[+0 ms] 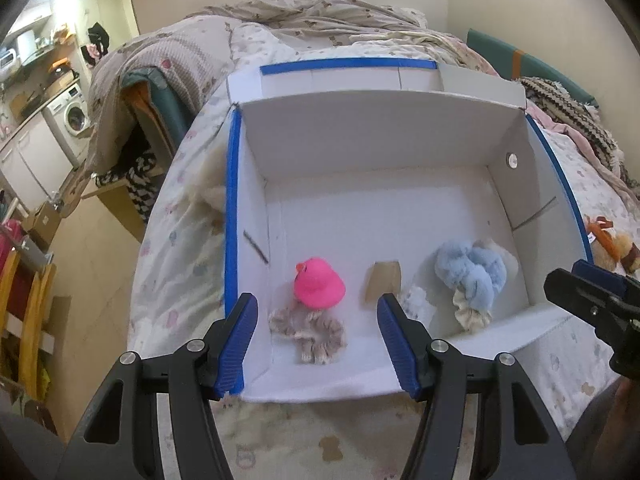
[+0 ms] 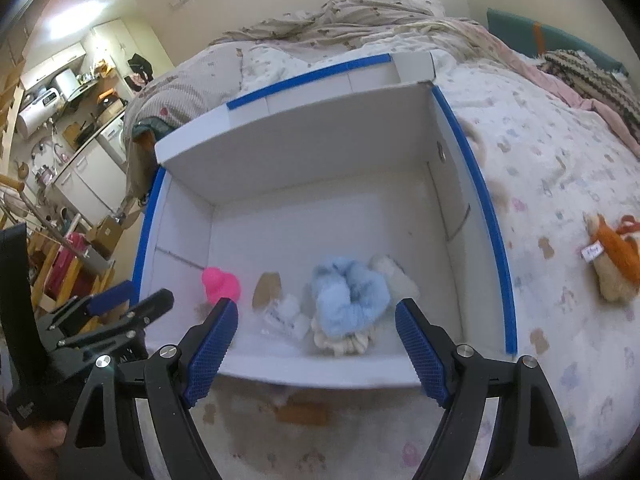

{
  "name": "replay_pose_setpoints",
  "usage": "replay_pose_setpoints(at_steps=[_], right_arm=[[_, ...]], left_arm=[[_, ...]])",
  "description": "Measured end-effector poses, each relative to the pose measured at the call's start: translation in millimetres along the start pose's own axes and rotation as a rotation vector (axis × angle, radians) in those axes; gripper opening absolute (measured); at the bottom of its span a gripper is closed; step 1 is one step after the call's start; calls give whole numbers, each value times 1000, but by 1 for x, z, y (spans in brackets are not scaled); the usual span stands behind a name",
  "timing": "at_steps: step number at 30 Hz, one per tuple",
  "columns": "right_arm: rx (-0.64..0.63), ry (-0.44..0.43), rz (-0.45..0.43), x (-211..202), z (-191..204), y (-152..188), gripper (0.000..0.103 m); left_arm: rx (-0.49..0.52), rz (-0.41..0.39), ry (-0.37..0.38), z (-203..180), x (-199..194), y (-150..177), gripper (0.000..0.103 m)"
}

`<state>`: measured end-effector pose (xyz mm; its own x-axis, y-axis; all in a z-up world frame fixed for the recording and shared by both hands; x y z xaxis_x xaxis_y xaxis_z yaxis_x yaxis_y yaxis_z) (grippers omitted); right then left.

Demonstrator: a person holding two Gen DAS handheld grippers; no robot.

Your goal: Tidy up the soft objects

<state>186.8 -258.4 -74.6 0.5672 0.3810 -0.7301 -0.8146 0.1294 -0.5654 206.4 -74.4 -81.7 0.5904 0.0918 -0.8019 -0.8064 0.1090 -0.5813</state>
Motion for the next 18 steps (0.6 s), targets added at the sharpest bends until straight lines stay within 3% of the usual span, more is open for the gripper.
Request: replay_pose_setpoints(at_steps=[8,11,12,18], right_arm=[[31,12,32,-11,-5,24,86],[63,0,47,-12,-6,32,86],[69,-7,57,-11,-5,35,86],[28,9,126,1,4,50,86]], left_arm=[[-24,63,2,10,-2,33,59],[-29,51,12,13,-7,41,60],[-32,50,6,14,-8,40,64],[-51,79,10,16,-11,49,65]])
Point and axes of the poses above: each gripper's, at about its wrist camera, not at the fingertips, and x roughly the way its jaws point, z to its left, y to its underside, the point moved 7 cm from there along x, roughly the way its jaws point, and after that the axes turned 7 degrees about -y, right-handed, at the moved point
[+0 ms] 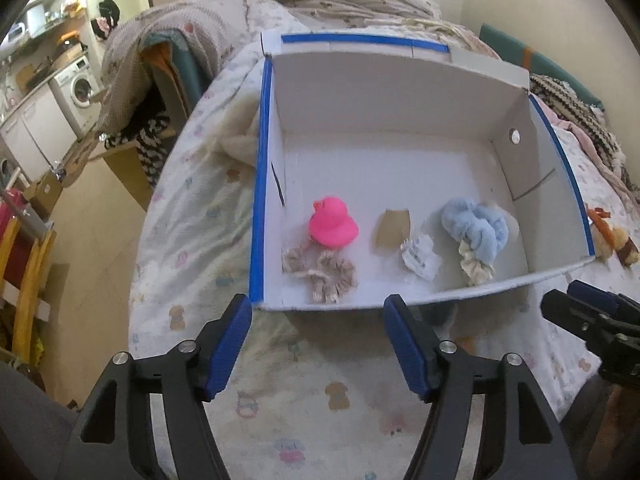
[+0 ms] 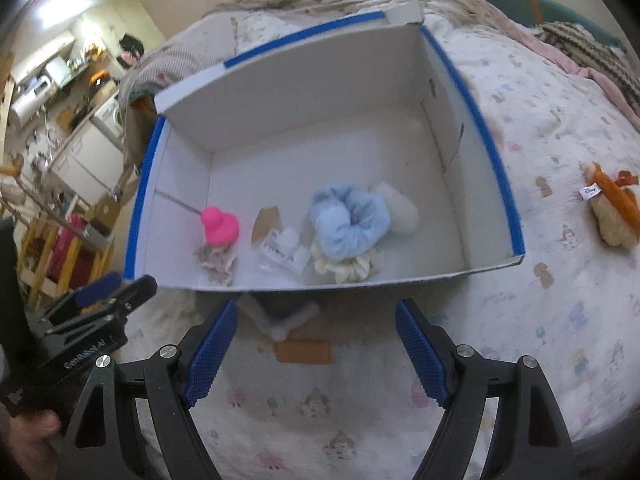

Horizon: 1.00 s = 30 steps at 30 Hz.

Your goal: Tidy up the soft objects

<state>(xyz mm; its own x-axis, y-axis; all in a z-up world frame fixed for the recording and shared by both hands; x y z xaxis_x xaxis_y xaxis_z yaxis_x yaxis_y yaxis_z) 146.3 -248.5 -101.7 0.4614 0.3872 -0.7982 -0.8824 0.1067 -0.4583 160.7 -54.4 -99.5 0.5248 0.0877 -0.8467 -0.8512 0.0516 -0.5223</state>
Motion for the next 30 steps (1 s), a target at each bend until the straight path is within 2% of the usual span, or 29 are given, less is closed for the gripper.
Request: replay_pose_setpoints(at_steps=[5,11,15,22,25,30], right_arm=[[25,7,39,7,-5,8,86],[86,15,71,14,-17,10,86],[171,-7,89,18,-30,13,86],[308,-41,162,43,-47,21,86],[277,-37,210,57,-39,26,86],[101,21,306,83,-12,41,86]], left_arm=[[-10,51,-2,0,6,16,65],[-52,158,-11,5,27,33,65],[-109,206,-41,18,39,38,65],[-166,269,-35,23,51,46,65],[-171,277,-32,21,53,46,65],[-186,275,-35,21,56,42,65]])
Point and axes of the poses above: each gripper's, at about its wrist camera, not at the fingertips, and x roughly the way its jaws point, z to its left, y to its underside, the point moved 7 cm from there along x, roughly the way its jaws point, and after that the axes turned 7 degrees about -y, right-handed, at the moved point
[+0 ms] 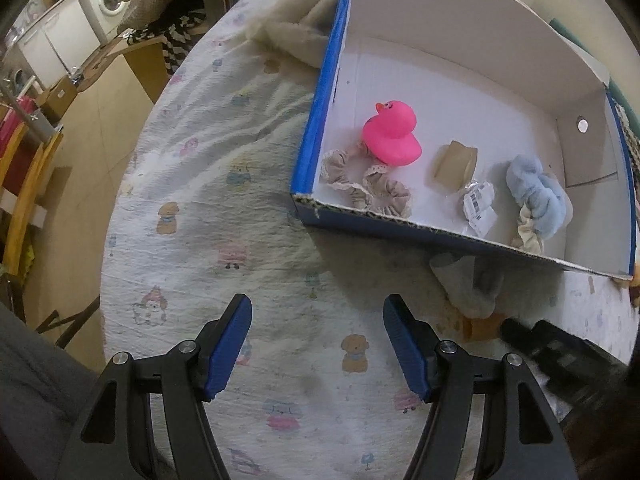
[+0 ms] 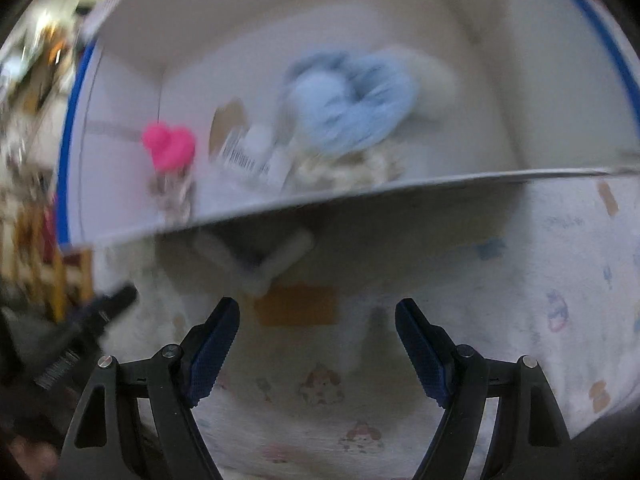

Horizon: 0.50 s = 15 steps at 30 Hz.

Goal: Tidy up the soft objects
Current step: 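Grasp the white rolled socks with the left tool while the right tool grasps the orange foam cylinder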

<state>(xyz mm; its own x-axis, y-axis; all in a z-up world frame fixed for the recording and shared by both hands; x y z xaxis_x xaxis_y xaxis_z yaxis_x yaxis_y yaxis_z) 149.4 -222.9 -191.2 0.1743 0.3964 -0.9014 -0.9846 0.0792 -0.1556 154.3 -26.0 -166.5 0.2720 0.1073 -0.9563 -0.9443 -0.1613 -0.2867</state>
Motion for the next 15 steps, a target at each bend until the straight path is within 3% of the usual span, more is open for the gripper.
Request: replay_pose_setpoints(at_steps=[5,8,12,14,15], right_arm=[[-139,86,42,21,17,4,86],[-169,89,65,28,22,9,75],[-217,103,73,31,30,16,48],[-242,108,60,28,34,17,39],[-255,111,49,26,36,18,28]], left_arm=[[9,1,2,-3,0,-3,66],[13,-3,-1,-5,-1,-5,66],[15,3,6,-7,0,-5,66],[17,9,9,-9,2,-5,65],[21,11,9,-9,2,-4,66]])
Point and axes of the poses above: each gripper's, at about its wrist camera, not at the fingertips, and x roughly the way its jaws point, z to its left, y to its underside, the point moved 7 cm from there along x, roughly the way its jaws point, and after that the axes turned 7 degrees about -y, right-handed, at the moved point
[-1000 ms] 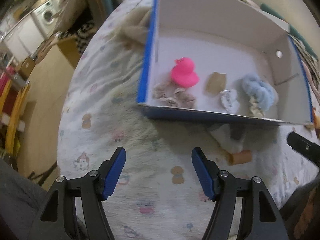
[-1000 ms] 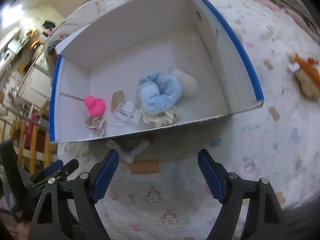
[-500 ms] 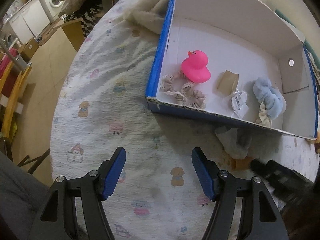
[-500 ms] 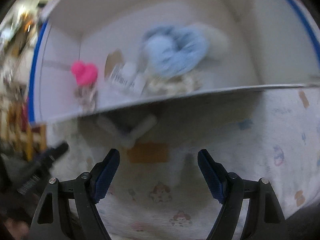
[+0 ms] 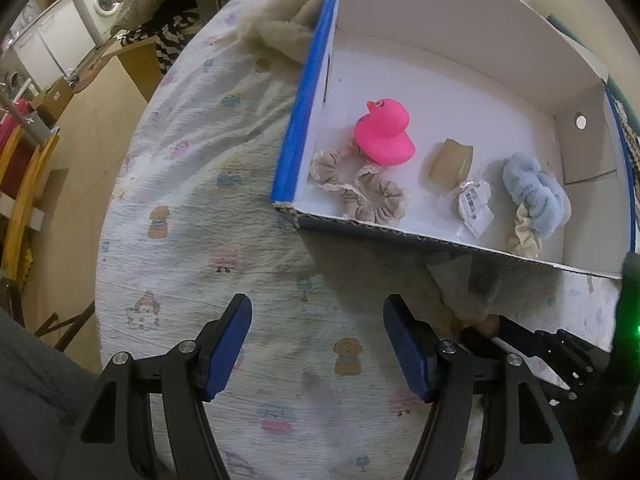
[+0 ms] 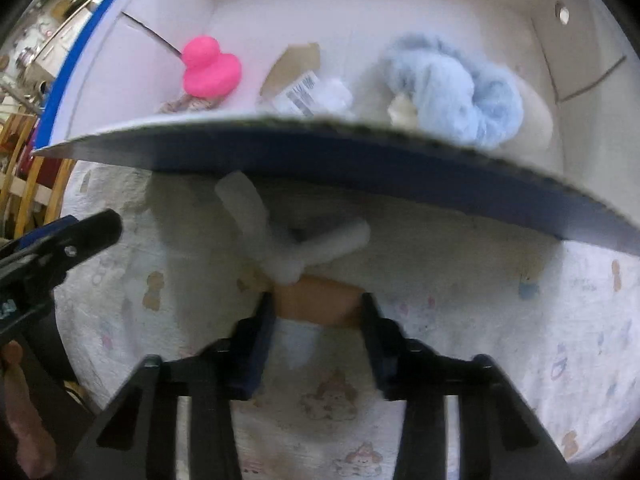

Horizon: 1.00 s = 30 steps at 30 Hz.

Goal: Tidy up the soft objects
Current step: 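Grasp the white rolled socks with the left tool while the right tool grasps the orange foam cylinder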

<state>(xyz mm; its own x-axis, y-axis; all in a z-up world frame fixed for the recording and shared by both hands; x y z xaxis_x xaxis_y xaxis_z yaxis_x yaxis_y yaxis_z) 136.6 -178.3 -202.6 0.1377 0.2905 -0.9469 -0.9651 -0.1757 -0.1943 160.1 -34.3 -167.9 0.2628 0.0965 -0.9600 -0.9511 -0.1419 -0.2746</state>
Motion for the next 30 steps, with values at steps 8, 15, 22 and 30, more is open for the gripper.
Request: replay_pose_setpoints(at_steps=[8,15,22,30], right_arm=[[13,-55,-56,-19,5,7,4],[125,-140,-130,-48,-7,11,4],[200,-187,-197,-82,-40,-1,4],[304,-105,-318,-106,-73,-4,4]], left_arm=[[33,-5,5,-11,1,2,65],[43,-3,-3,-12,4,4,65],[88,-2,29,-30,3,7,65],[225,13,82,-102,11,8,65]])
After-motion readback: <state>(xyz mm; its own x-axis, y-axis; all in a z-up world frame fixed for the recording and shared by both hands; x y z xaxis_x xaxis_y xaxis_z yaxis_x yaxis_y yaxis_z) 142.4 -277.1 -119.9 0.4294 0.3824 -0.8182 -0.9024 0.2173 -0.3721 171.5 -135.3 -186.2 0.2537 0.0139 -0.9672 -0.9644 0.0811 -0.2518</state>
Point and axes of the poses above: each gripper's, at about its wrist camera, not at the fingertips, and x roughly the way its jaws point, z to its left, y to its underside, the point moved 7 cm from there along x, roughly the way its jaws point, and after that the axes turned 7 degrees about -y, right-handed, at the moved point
